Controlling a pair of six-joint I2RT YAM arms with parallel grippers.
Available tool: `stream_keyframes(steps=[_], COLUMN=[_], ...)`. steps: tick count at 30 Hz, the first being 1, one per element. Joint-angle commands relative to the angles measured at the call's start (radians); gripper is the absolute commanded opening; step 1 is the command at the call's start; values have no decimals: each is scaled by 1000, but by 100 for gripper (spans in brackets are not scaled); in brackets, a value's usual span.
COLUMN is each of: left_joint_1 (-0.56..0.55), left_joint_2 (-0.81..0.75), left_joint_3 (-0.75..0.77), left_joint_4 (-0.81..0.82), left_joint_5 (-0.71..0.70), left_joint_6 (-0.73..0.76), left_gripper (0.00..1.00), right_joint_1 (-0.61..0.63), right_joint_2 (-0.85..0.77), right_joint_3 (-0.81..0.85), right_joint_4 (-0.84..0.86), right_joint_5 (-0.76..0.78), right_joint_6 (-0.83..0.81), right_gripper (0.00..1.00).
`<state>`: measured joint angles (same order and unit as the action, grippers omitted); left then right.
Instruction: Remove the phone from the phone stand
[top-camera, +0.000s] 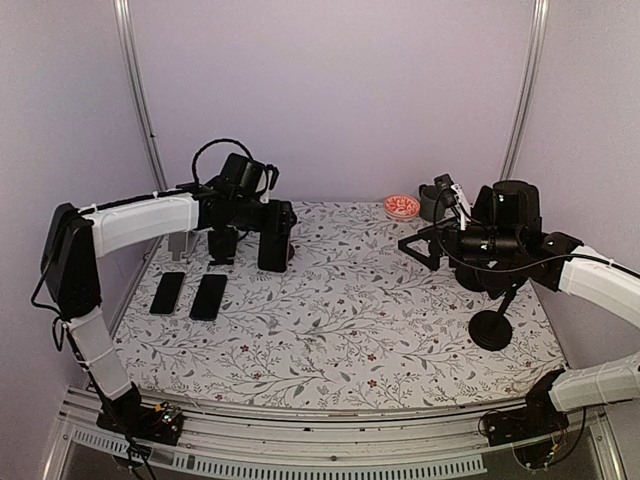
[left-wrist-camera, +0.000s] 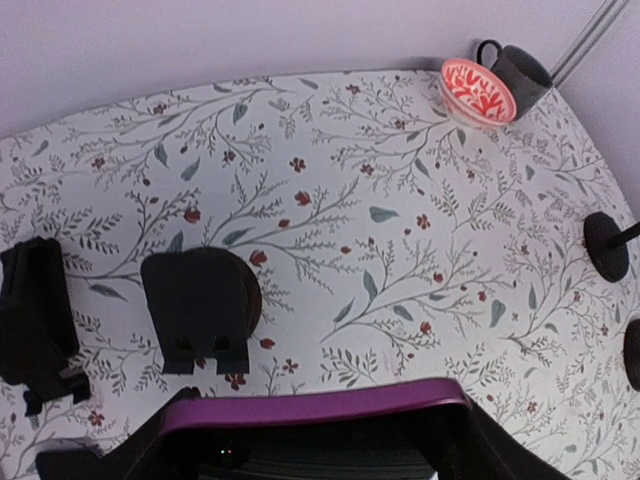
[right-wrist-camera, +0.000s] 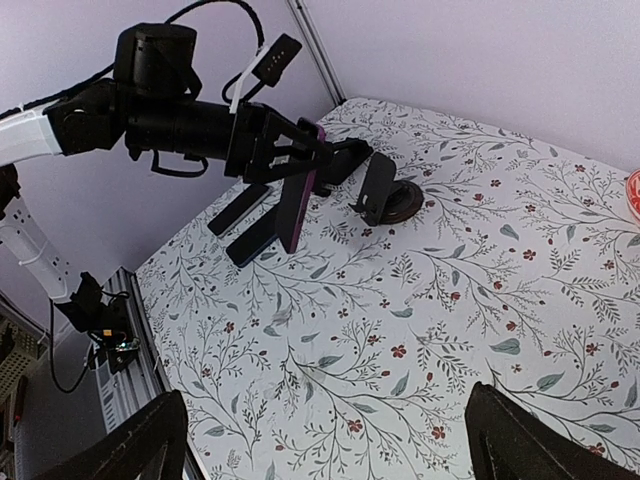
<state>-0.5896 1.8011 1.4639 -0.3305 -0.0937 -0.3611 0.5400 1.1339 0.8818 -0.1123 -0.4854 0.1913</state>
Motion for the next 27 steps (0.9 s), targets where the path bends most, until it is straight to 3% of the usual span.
stream_keyframes(steps=[1,12,27], left_joint_1=[-39,-73,-72], left_joint_2=[-73,-56,110], left_joint_3=[-127,-315,-269], left_joint_4=[34,86,83], left_joint_5=[-38,-92,-159], left_joint_6=[-112,-248,-251], left_gripper=[53,51,52], right_joint_1=[-6,-6,-6], right_joint_2=[-25,-36,-25], right_joint_3=[-12,-28,-24], right_joint_4=[-3,6,4], right_joint_5=[-16,-27,-11], right_joint_6=[0,11,13], right_gripper=[99,99,99])
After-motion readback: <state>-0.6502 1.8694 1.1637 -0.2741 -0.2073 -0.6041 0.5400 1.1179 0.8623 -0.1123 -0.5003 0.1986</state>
